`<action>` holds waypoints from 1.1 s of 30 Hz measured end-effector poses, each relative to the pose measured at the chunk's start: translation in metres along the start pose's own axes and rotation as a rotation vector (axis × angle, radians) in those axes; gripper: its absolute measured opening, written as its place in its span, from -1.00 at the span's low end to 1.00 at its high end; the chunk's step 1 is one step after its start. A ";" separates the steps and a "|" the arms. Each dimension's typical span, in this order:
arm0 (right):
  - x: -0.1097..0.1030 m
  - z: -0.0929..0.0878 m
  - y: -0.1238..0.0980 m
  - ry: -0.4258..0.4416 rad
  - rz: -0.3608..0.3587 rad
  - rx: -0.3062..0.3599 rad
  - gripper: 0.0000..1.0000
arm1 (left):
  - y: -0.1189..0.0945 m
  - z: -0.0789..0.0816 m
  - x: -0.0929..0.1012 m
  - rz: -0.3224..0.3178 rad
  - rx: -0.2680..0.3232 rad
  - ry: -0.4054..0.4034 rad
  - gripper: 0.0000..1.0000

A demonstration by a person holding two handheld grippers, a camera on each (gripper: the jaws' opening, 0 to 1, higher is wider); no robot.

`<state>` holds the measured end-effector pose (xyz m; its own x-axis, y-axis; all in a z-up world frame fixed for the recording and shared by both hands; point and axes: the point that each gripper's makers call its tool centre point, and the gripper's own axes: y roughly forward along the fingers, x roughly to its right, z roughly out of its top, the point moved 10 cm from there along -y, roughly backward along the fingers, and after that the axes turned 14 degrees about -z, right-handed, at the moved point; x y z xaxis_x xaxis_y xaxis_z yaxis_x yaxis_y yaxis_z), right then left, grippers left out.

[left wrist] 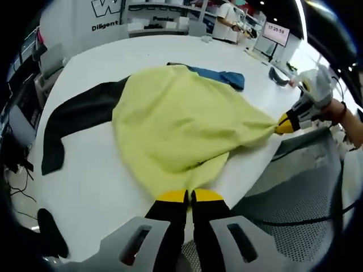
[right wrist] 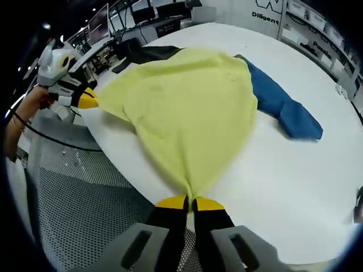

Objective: Fold the garment on the visible template until the final outline fits inside the template.

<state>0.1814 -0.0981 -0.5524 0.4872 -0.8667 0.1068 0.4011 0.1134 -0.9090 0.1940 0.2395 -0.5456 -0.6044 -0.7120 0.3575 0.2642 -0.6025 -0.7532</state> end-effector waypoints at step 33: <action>0.024 -0.011 0.035 0.115 -0.023 -0.077 -0.95 | 0.009 -0.033 -0.034 0.042 -0.130 0.003 -0.91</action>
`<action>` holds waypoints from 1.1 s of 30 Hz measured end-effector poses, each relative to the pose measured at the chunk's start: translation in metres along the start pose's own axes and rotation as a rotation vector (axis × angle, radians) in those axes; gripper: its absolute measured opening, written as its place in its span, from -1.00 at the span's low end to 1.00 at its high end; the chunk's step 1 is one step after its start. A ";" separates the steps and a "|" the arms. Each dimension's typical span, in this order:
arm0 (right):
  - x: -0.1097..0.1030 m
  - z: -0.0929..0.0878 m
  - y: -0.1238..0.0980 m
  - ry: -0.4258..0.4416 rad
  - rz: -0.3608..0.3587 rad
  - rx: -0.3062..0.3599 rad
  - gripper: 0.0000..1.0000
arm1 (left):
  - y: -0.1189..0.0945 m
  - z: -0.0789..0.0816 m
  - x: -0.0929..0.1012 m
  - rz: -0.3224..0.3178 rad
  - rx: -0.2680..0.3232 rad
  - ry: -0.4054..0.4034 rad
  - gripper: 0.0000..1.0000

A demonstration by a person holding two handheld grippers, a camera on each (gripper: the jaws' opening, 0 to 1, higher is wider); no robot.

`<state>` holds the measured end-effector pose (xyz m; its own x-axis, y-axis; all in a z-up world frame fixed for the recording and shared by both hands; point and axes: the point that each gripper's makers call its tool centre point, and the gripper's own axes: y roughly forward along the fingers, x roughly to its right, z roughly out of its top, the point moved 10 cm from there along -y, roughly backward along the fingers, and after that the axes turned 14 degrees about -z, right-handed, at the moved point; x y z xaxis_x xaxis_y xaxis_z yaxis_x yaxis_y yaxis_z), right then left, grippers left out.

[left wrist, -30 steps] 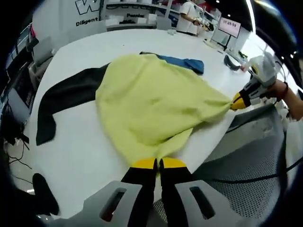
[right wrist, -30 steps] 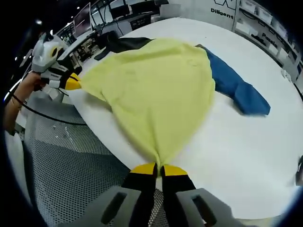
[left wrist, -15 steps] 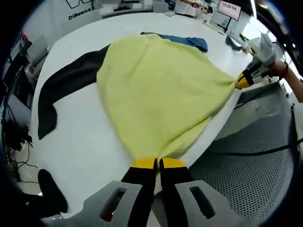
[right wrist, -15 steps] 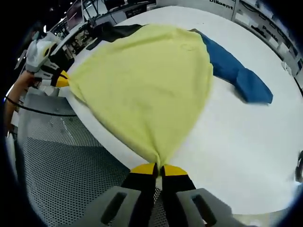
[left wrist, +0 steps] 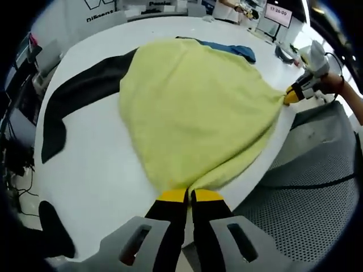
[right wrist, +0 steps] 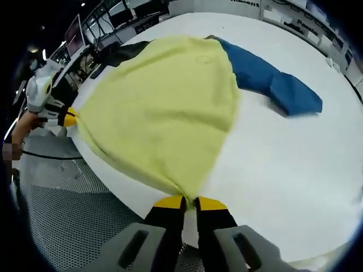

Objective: Fold the garment on the visible template until the final outline fits inside the template.

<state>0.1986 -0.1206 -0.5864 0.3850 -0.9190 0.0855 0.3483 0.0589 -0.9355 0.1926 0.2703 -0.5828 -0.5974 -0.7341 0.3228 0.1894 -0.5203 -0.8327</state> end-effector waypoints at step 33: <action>0.057 0.122 -0.027 0.118 0.007 0.371 0.06 | -0.040 0.130 -0.055 0.138 0.409 -0.067 0.01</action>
<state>0.3160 -0.1272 -0.5143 0.2951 -0.9553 0.0190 0.6394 0.1827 -0.7469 0.3186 0.2744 -0.5091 -0.4954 -0.8287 0.2603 0.5650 -0.5351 -0.6281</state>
